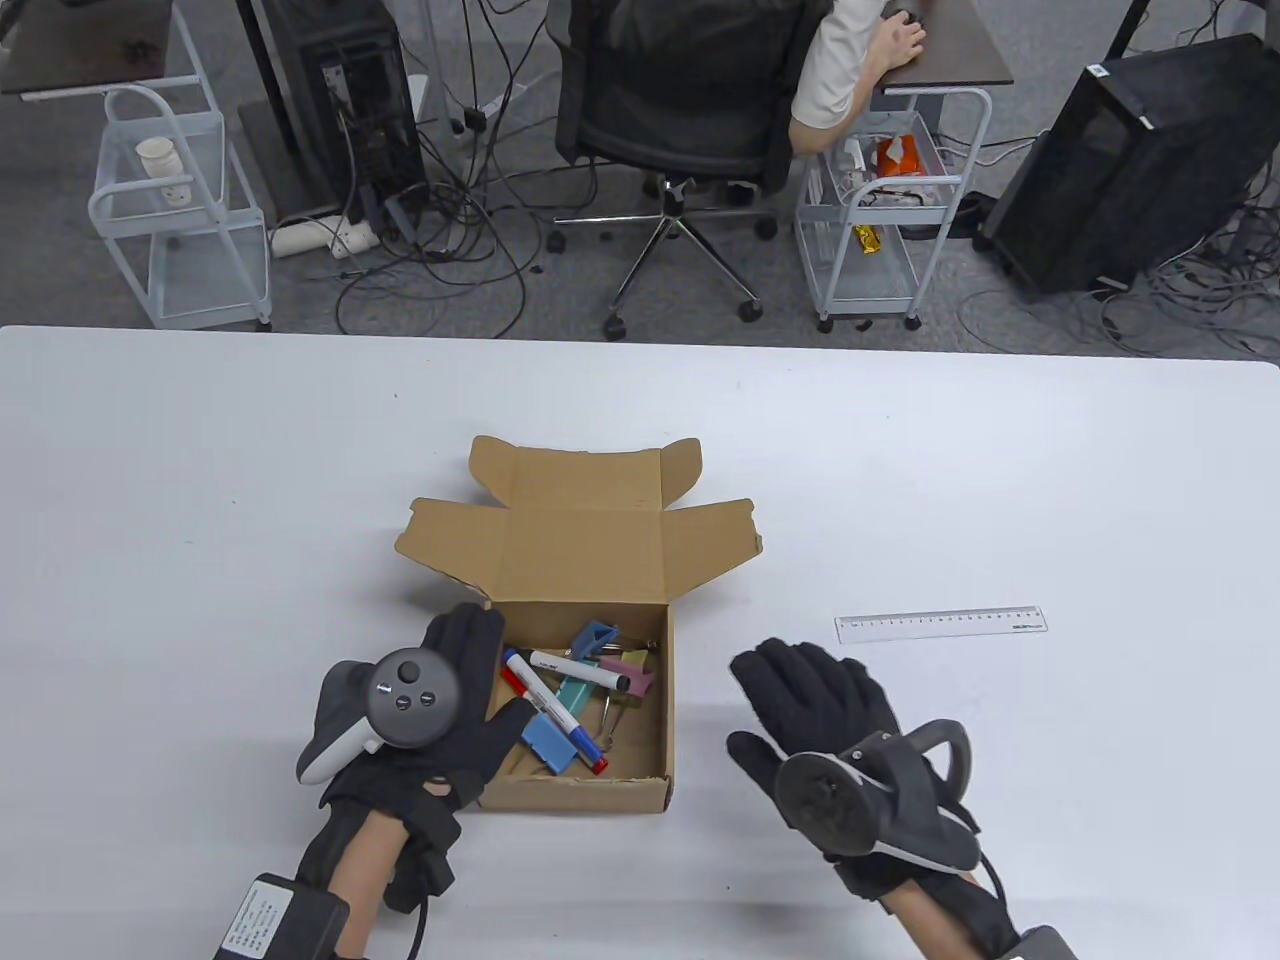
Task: Open four flaps of mailer box and unpack office supplies
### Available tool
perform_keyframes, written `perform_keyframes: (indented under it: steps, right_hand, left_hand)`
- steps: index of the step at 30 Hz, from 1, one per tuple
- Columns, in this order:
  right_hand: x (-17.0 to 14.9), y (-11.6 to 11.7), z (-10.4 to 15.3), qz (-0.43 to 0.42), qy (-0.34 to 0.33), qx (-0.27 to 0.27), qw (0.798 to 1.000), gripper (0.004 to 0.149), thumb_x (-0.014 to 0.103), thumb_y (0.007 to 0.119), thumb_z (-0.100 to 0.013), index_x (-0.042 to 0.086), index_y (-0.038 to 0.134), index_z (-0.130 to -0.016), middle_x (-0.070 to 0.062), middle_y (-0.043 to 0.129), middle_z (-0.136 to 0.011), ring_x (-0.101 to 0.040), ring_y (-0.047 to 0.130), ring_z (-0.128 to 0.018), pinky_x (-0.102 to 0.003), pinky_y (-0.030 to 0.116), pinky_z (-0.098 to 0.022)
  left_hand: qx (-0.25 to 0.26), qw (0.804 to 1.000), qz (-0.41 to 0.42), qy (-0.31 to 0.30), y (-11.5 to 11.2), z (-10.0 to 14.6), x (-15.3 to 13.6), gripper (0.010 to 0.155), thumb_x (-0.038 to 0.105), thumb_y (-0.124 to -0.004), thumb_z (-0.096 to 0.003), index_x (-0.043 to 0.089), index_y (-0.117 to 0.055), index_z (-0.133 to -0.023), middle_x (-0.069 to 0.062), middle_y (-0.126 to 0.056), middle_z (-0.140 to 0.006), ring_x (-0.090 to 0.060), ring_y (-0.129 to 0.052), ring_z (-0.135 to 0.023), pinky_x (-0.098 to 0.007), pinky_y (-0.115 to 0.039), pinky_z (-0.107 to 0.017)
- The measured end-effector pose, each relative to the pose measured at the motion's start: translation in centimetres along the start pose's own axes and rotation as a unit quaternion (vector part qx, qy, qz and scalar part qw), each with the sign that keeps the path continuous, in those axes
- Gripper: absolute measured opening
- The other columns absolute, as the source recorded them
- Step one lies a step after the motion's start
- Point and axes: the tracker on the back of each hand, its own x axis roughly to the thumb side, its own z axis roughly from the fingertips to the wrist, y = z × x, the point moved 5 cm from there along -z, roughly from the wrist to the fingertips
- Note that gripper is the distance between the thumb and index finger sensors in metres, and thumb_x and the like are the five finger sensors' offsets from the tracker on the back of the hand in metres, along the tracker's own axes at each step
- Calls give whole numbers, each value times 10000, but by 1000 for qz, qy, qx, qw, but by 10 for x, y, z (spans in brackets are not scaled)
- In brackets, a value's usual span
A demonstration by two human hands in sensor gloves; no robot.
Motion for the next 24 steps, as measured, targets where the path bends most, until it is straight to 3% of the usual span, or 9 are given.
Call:
perform_keyframes:
  steps: [5,10,12,16,19,24]
  right_hand:
    - [51,17,-35,-7,-31,39,999,628,491,686,-606,151,573,-1122,-163,690,-1165,-421,789,-998,-583,700,-727]
    - [82,43,-73,17,-24,124,992,600,458,737,-598,144,625,-1097,-145,760,-1121,-388,855,-946,-555,739,-699]
    - [90,42,-86,83,-11,129,988,604,457,761,-589,138,642,-1088,-133,803,-1093,-357,916,-904,-525,791,-675]
    - [101,45,-104,81,5,152,985,587,446,810,-574,141,693,-1062,-116,864,-1047,-319,972,-854,-493,839,-649]
    - [108,63,-119,63,13,228,972,594,450,819,-569,138,697,-1059,-115,876,-1037,-315,990,-837,-486,855,-635]
    - [109,93,-139,64,47,300,951,592,451,833,-564,139,709,-1052,-99,905,-1019,-292,1020,-812,-468,886,-619]
  left_hand:
    - [-1,1000,10,-5,0,0,0,846,503,-551,-631,66,-30,-1134,-229,43,-1198,-494,-23,-1114,-664,-319,-777]
    - [-1,1000,26,-10,-1,0,-1,817,497,-496,-628,64,-22,-1132,-229,52,-1197,-499,-18,-1113,-669,-313,-777]
    - [-2,999,32,-13,-1,1,-2,808,494,-472,-625,60,-13,-1130,-230,55,-1197,-503,-16,-1112,-673,-311,-776]
    - [-1,999,36,-15,-1,1,-2,805,486,-450,-624,52,9,-1122,-237,60,-1195,-503,-14,-1114,-677,-309,-775]
    - [0,999,41,-15,-1,1,-2,804,483,-450,-624,52,14,-1119,-240,58,-1195,-504,-19,-1116,-677,-312,-775]
    - [-1,999,42,-13,0,2,-2,806,477,-457,-626,45,14,-1117,-253,32,-1202,-513,-42,-1120,-675,-325,-775]
